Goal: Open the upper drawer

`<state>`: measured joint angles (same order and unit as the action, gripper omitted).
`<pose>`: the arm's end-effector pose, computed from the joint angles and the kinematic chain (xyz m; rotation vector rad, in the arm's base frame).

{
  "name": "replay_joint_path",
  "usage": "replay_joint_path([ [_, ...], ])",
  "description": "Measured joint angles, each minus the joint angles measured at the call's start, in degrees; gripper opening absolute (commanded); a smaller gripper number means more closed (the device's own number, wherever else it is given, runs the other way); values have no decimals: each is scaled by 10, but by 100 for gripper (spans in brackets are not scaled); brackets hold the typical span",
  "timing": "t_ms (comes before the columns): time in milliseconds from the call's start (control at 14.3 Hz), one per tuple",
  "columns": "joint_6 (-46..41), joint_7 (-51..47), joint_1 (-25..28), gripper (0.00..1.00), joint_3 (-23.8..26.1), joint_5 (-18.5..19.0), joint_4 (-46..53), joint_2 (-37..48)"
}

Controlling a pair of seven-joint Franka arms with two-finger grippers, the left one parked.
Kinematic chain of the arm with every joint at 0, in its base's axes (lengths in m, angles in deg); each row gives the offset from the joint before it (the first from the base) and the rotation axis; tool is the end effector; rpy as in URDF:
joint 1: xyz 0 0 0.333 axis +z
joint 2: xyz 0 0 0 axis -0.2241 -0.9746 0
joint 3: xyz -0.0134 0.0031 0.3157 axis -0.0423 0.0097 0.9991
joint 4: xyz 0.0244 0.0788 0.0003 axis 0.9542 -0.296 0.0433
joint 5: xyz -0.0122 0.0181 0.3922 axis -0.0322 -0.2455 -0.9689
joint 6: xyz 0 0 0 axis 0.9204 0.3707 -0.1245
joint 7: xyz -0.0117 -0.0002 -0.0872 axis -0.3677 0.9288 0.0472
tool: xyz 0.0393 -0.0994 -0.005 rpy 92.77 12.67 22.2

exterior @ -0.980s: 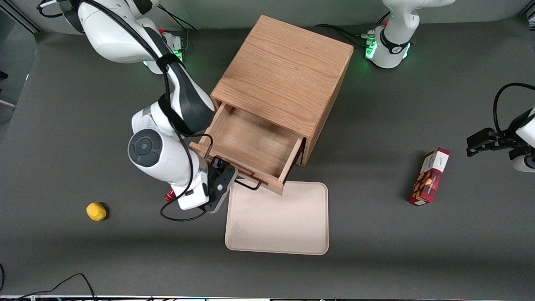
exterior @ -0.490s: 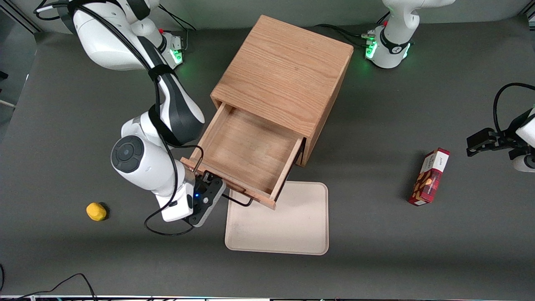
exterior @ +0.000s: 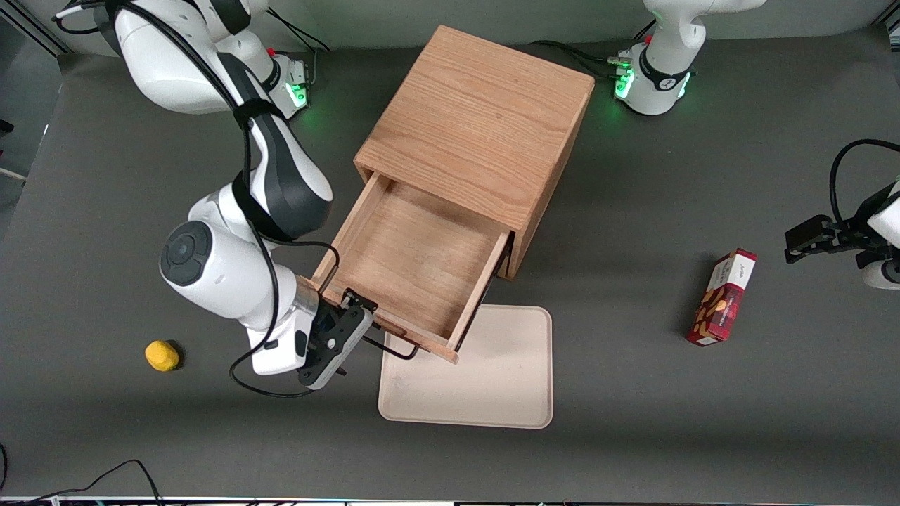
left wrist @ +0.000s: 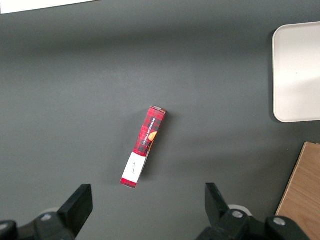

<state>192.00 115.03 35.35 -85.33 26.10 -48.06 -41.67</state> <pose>0.7056 0.3092 0.4522 -2.6383 -1.1874 -0.4194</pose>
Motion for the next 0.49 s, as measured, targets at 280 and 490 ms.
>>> replay_joint_path([
  [280, -74, -77, -3, 100, -2, 0, 4, 58],
  [490, -113, -92, -26, 100, -7, 30, -14, 117],
])
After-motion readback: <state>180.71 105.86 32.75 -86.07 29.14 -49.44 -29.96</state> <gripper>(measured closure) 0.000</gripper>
